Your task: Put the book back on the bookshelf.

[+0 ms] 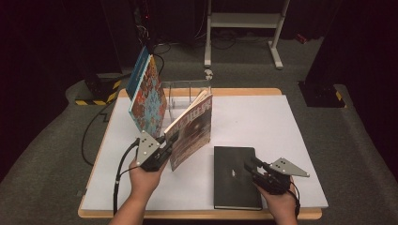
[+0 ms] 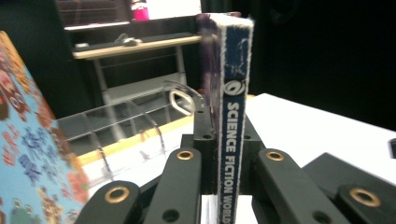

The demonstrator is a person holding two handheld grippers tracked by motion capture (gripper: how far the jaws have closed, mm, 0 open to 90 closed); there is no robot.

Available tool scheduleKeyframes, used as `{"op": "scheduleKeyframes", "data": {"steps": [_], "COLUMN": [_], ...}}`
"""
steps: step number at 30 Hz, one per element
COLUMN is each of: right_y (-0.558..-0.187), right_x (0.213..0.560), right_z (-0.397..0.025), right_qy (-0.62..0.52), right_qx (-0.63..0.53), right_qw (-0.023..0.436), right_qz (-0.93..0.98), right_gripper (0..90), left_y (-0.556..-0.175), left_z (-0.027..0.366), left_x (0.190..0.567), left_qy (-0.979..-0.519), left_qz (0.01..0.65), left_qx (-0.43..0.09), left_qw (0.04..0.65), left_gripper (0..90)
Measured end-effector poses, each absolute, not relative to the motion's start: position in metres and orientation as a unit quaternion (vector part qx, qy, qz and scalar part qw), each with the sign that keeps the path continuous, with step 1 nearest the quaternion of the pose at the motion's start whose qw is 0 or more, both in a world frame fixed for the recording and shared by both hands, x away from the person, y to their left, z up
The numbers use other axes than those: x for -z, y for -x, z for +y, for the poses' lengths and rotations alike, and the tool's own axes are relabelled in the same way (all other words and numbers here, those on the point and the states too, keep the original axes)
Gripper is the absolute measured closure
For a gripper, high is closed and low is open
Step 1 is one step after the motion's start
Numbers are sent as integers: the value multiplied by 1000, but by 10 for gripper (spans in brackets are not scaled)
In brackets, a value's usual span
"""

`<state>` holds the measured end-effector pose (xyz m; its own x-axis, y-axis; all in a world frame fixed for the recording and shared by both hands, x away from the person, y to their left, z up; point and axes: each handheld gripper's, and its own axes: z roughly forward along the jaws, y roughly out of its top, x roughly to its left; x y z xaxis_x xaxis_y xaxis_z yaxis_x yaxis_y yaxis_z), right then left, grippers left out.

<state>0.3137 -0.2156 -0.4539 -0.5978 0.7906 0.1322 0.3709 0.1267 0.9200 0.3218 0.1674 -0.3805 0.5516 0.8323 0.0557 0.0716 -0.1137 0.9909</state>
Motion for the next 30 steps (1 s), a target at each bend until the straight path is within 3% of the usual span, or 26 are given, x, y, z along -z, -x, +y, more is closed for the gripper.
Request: {"op": "scheduleKeyframes", "data": {"steps": [5, 13, 17, 21, 30], "right_y": [-315, -316, -316, -316, -317], "right_x": [455, 457, 457, 457, 458], "right_z": [-217, -220, -220, -219, -219], "right_qy": [-407, -410, -409, -408, -403], "right_qx": [-525, -526, -527, -528, -531], "right_qw": [198, 193, 191, 189, 184], "right_qz": [721, 720, 720, 721, 722], "right_gripper": [606, 604, 603, 602, 602], "left_y": [-327, -339, -352, -361, -363], "left_z": [169, 157, 155, 155, 151], "left_x": [379, 371, 369, 370, 365], "left_qy": [-672, -680, -674, -667, -666], "left_qz": [341, 339, 353, 367, 379], "left_qx": [-303, -325, -302, -271, -303], "left_qw": [583, 563, 575, 590, 566], "left_gripper": [808, 758, 745, 789, 836]}}
